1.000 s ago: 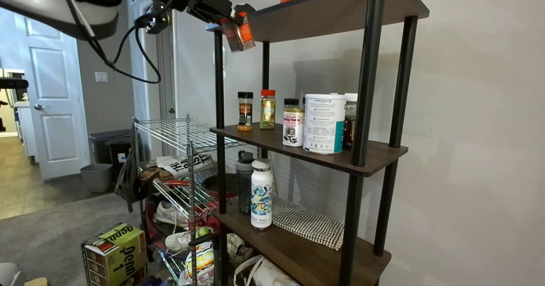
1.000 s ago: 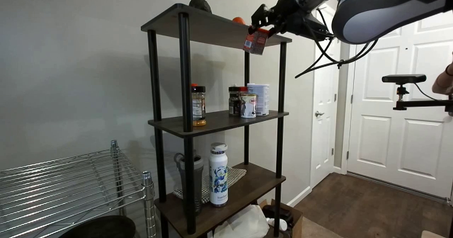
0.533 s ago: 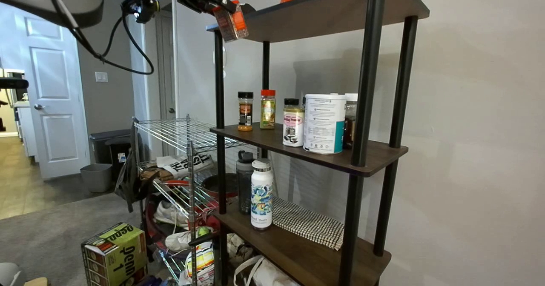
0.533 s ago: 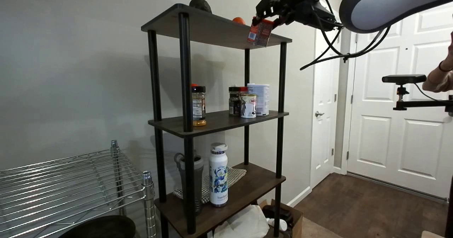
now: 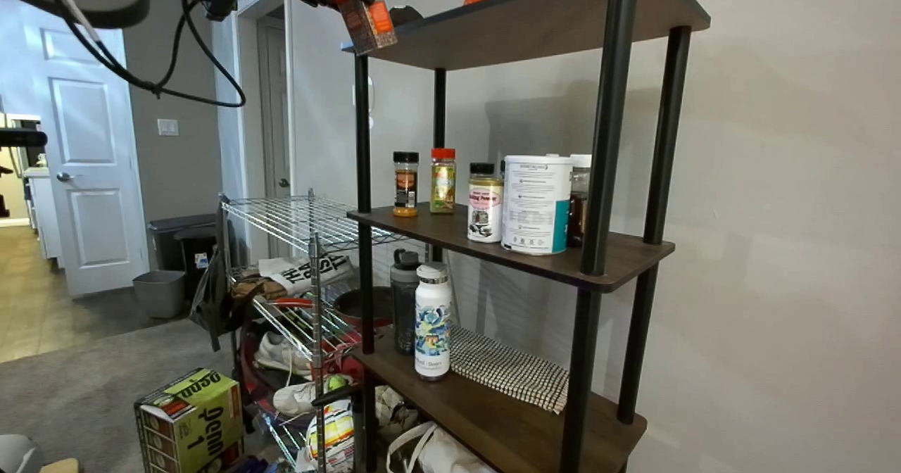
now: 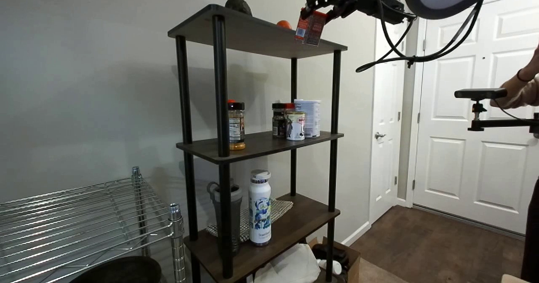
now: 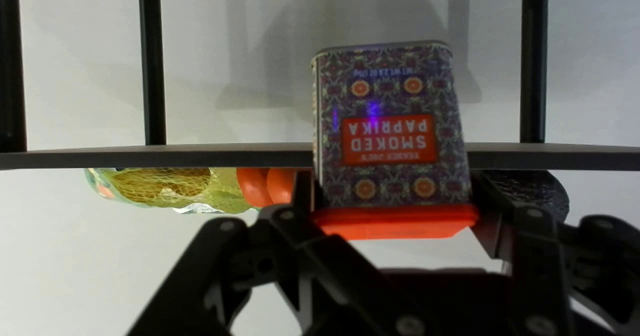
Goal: Push the bottles aside, then move the small container to the top shelf
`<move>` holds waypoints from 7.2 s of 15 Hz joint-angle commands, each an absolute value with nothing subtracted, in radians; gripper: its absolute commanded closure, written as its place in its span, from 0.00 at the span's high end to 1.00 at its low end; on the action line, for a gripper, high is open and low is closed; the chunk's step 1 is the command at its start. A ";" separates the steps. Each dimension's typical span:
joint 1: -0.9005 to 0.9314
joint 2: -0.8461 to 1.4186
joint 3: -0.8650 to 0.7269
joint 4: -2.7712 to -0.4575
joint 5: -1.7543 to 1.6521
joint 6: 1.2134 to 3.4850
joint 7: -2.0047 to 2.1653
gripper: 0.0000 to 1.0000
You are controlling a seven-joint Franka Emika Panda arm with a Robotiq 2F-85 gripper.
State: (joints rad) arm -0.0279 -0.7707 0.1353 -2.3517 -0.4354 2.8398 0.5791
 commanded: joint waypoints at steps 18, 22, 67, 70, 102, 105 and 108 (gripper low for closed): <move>-0.152 -0.765 0.243 -2.142 -0.244 2.668 0.299 0.49; -0.141 -0.747 0.251 -2.065 -0.251 2.565 0.267 0.49; 0.011 -0.140 0.252 -1.384 -0.373 2.158 0.352 0.49; 0.018 -0.137 0.240 -1.383 -0.375 2.158 0.358 0.49; 0.021 -0.432 0.208 -1.750 -0.226 2.356 0.516 1.00; 0.018 -0.484 0.205 -1.823 -0.196 2.383 0.511 1.00; 0.017 -0.520 0.203 -1.880 -0.161 2.393 0.505 1.00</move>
